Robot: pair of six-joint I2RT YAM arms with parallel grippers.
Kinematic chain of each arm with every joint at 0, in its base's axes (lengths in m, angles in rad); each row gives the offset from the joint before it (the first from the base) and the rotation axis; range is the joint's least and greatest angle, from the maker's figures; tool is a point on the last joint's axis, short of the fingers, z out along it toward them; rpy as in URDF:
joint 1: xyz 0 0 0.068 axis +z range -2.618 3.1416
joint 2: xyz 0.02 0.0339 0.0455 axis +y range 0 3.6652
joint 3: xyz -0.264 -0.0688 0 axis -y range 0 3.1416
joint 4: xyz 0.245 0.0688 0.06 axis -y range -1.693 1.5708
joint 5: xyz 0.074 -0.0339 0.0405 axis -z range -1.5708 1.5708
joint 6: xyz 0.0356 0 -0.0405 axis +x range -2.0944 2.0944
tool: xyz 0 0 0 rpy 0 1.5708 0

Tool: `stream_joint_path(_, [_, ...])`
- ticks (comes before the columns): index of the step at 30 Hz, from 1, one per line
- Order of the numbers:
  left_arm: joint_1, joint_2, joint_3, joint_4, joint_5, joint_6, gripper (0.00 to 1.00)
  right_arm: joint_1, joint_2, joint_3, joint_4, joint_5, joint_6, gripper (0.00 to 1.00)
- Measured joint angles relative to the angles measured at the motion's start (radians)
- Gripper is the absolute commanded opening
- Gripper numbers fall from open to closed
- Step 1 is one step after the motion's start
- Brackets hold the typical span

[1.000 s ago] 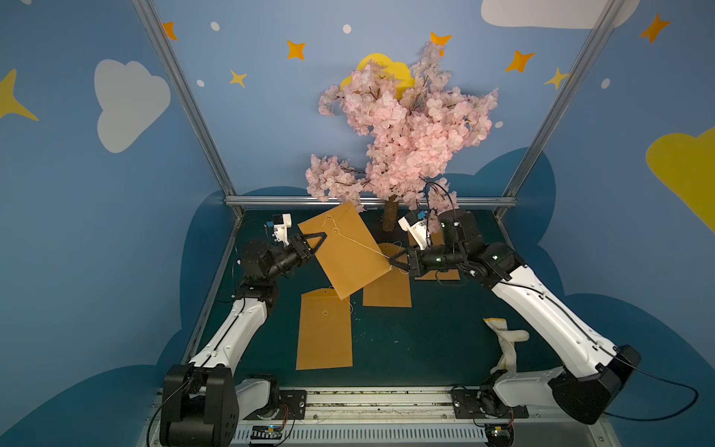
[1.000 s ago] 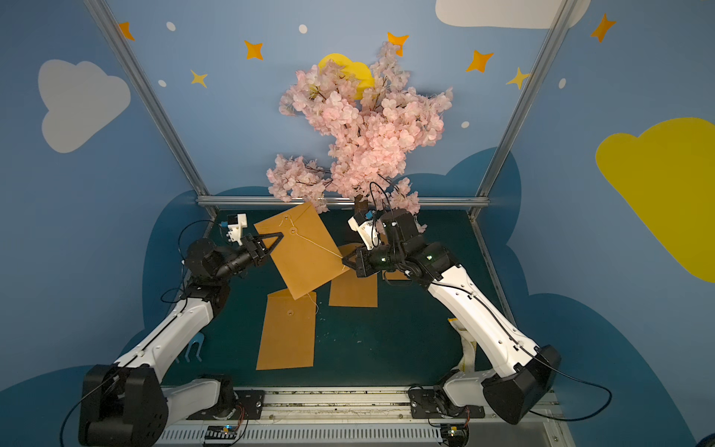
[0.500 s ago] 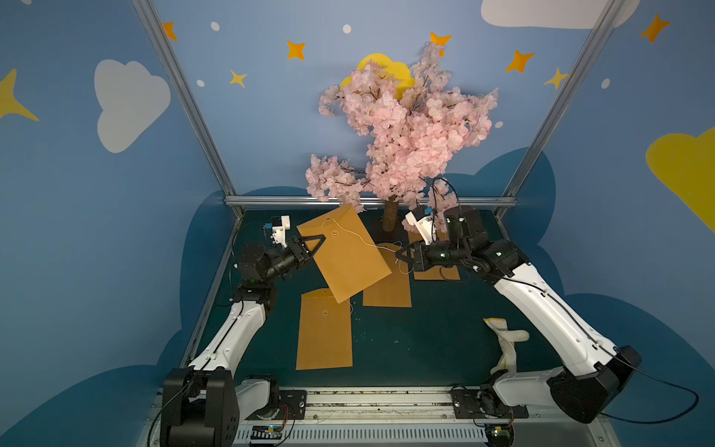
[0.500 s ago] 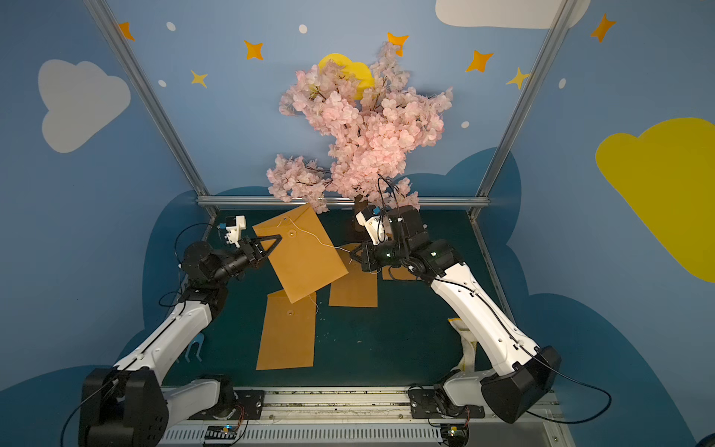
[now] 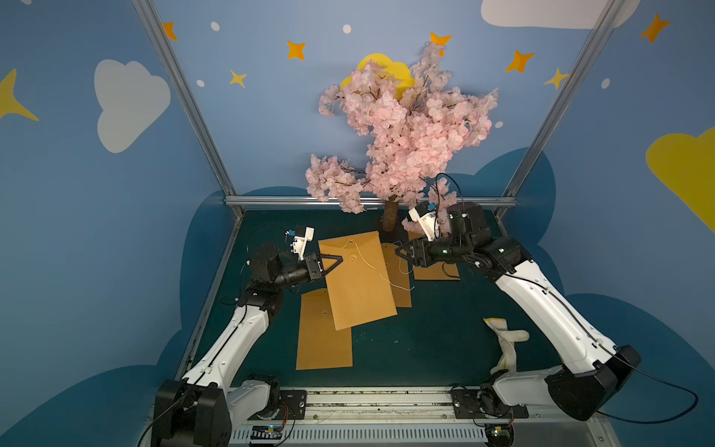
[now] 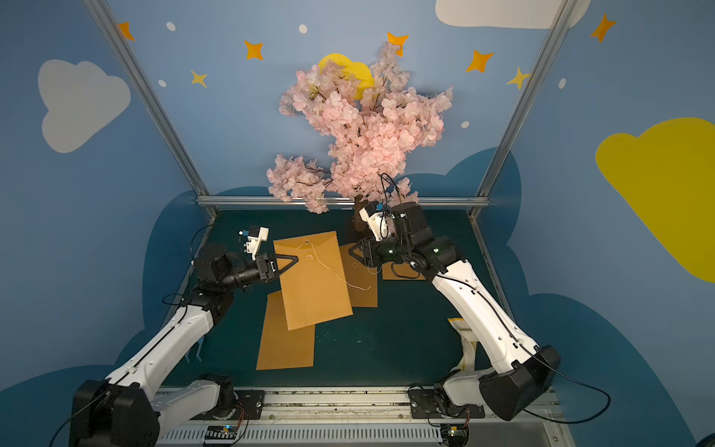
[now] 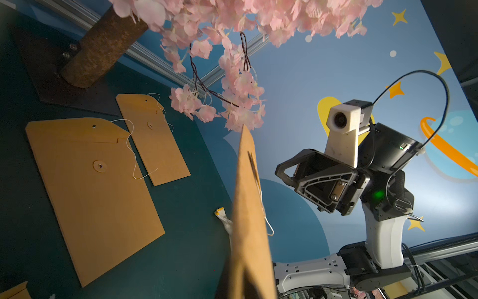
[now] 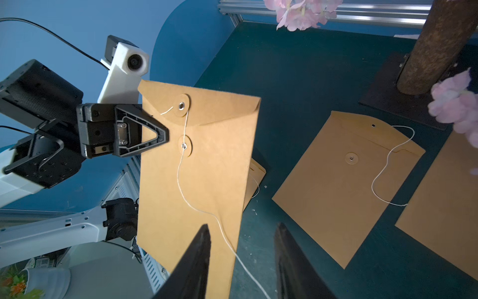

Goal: Open the file bag

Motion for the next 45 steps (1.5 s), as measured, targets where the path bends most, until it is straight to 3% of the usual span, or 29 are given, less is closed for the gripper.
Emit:
stream_joint_path(11, [-0.087,0.003,-0.01,0.081,-0.014,-0.035,0.02,-0.003,0.031,-0.116,0.117,-0.056,0.056,0.46])
stream_joint_path(22, [-0.111,0.015,-0.031,0.132,-0.037,-0.068,0.02,-0.003,0.045,-0.202,0.259,-0.15,0.136,0.46])
stream_joint_path(24, [-0.112,0.016,-0.031,0.134,-0.039,-0.068,0.02,-0.003,0.045,-0.216,0.285,-0.172,0.151,0.42])
stream_joint_path(28, [-0.112,0.024,-0.031,0.15,-0.042,-0.071,0.03,-0.003,0.045,-0.232,0.32,-0.211,0.183,0.19])
stream_joint_path(33, [-0.108,0.029,-0.031,0.148,-0.06,-0.071,0.04,-0.011,0.044,-0.233,0.357,-0.25,0.218,0.0])
stream_joint_path(41, [-0.111,0.028,-0.029,0.106,-0.076,-0.028,0.23,-0.008,0.031,-0.233,0.384,-0.304,0.236,0.0])
stream_joint_path(45, [-0.113,0.024,-0.015,0.047,-0.091,0.008,0.25,-0.007,0.028,-0.234,0.394,-0.325,0.238,0.0])
